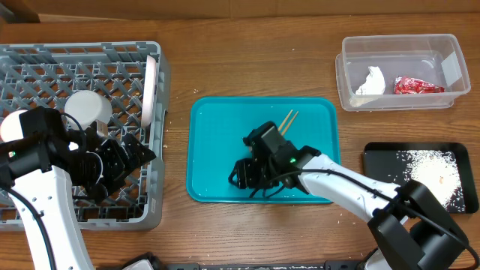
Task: Sort waste into correct bins and load items into the dishwasher
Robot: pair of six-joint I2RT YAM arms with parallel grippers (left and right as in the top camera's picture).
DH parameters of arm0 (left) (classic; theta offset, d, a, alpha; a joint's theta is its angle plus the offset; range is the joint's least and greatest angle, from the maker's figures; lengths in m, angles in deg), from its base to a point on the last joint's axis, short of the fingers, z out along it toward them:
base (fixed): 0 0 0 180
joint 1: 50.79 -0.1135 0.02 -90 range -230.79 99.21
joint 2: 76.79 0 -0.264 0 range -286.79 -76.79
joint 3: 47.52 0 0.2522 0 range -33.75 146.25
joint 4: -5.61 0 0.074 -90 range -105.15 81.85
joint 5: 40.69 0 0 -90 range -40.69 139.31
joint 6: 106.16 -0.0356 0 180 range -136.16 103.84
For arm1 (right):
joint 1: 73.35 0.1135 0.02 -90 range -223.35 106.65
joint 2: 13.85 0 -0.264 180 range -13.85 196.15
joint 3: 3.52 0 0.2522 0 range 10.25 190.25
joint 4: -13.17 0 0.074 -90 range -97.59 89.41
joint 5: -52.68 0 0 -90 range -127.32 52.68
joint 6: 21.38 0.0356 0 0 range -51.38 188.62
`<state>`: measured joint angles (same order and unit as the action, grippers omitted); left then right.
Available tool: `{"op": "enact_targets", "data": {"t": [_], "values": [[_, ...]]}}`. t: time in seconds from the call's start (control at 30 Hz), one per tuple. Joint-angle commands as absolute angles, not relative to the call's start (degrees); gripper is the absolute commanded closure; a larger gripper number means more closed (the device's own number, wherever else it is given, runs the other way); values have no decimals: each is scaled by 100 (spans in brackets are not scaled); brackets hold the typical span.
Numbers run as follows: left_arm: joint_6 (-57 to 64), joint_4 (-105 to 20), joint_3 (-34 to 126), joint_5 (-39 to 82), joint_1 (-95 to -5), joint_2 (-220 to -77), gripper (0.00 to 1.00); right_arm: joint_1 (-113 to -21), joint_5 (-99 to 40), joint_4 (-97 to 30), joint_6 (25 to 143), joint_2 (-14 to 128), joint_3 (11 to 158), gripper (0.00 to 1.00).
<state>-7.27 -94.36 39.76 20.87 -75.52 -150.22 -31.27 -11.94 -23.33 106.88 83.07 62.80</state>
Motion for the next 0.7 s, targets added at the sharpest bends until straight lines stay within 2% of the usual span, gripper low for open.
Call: {"op": "enact_targets", "data": {"t": [0.0,0.2,0.27,0.3,0.33,0.47,0.63,0.67], "values": [[-952,-9482,3978,1719,-7482,-15029,0,-3485,-1237,-2814,11007,7994,6787,51],[-1964,-9404,3978,731,-6691,-15029,0,-4490,-1246,-4637,10227,7044,7987,46],[-1962,-9214,3978,749,-6186,-15029,2,-4862,-1331,-5139,10114,6797,8383,33],[-1962,-9080,3978,756,-5882,-15029,3,-5105,-1454,-5408,10114,6668,8606,9],[-1960,-8960,3978,764,-5628,-15029,5,-5290,-1556,-5557,10114,6574,8746,0],[-1512,-8234,3978,1381,-4490,-15044,15,-6047,-1843,-5749,10116,6207,8949,1],[-609,-7343,3978,3763,-3198,-15298,25,-6801,-2179,-5817,10118,6084,8940,0],[-574,-7209,3978,3997,-3051,-15376,31,-6862,-2225,-5817,10116,6095,8940,0]]}}
